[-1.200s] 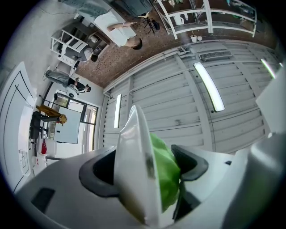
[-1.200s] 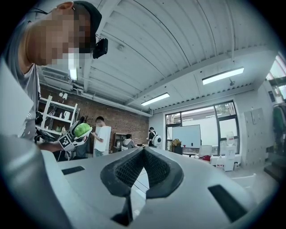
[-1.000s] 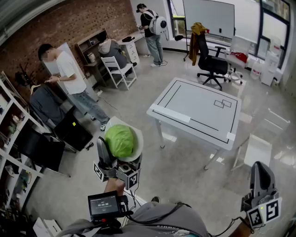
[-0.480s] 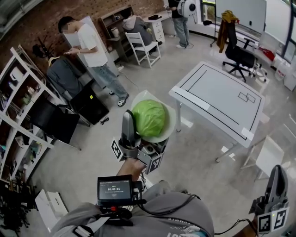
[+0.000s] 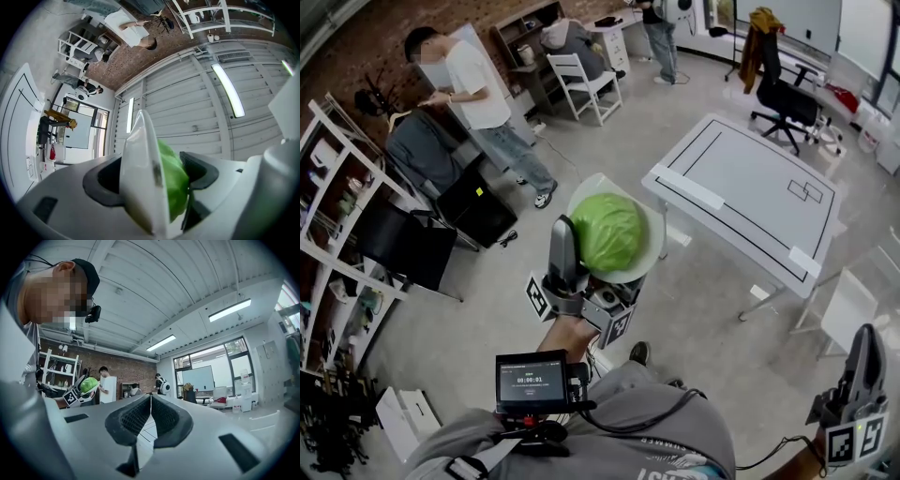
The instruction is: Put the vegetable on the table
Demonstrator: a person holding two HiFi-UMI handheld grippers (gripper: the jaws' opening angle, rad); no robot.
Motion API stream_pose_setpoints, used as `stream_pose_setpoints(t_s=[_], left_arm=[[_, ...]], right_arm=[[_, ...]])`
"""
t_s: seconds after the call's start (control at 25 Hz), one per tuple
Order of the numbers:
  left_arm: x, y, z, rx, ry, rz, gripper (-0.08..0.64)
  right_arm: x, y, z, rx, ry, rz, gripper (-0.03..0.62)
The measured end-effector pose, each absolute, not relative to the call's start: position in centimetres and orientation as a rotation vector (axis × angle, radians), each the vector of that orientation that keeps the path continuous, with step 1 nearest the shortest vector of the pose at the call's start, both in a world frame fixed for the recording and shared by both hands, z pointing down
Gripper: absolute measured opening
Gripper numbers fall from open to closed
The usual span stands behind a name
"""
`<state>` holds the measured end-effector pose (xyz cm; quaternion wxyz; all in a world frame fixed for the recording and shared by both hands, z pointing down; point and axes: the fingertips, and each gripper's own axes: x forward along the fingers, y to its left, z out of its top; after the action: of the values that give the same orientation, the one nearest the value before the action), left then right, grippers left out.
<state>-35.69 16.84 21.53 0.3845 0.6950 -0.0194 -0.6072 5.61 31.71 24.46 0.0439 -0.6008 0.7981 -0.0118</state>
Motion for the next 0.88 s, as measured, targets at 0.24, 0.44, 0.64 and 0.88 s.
stream_pose_setpoints(t_s=[0.24, 0.44, 0.64, 0.88], left_arm=[[-37.0, 12.8, 21.6, 1.763, -0.021, -1.532, 0.368], [-38.3, 9.2, 21.5, 1.767, 0.007, -1.516, 0.368], [-40.4, 6.3, 21.7, 1.779, 0.012, -1.509, 0.368], [-42.1, 3.3, 22.0, 1.775, 0.048, -1.500, 0.368]], right_arm=[[4.3, 29.1, 24.0, -1.904, 2.391, -0.039, 0.006], [2.3, 26.4, 24.2, -1.941, 2.367, -0.055, 0.006], [-0.1, 23.8, 24.0, -1.967, 2.360, -0.042, 0.006], [-2.1, 21.7, 23.6, -2.005, 2.329, -0.015, 0.006]])
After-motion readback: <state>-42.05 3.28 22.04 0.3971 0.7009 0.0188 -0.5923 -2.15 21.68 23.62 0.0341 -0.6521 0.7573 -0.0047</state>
